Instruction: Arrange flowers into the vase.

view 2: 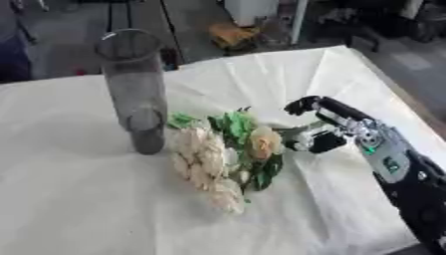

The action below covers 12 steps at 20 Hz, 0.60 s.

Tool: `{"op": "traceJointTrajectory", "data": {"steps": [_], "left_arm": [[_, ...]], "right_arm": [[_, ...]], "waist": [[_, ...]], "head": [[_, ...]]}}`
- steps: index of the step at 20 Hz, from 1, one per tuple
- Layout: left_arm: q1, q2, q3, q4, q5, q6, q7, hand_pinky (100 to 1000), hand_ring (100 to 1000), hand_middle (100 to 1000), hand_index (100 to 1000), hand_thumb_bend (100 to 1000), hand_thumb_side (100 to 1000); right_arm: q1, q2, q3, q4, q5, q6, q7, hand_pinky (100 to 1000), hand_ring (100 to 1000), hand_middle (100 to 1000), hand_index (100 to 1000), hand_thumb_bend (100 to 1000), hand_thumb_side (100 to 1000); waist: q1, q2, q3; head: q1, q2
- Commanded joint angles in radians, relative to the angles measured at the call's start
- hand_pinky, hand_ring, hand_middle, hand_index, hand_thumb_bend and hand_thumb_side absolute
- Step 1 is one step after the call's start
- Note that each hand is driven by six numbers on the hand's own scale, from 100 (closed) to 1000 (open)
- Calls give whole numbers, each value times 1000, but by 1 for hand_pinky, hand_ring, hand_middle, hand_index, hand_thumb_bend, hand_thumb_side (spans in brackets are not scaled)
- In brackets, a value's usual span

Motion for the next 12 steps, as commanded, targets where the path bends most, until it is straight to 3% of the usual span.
{"op": "traceJointTrajectory", "data": {"steps": [1, 12], "left_arm": [[-9, 22, 4, -13, -1, -2, -4, 791, 1000, 896, 876, 798, 1000], [-8, 22, 4, -13, 0, -2, -4, 791, 1000, 897, 877, 798, 1000]], "right_arm": [[-18, -19, -4, 8, 16, -5, 3, 888, 804, 757, 870, 508, 240], [-22, -16, -3, 46, 53, -12, -3, 889, 816, 761, 870, 485, 242]], "waist": [[1, -12, 2], [1, -11, 4]], "head": [[-2, 3], [-5, 7]]}}
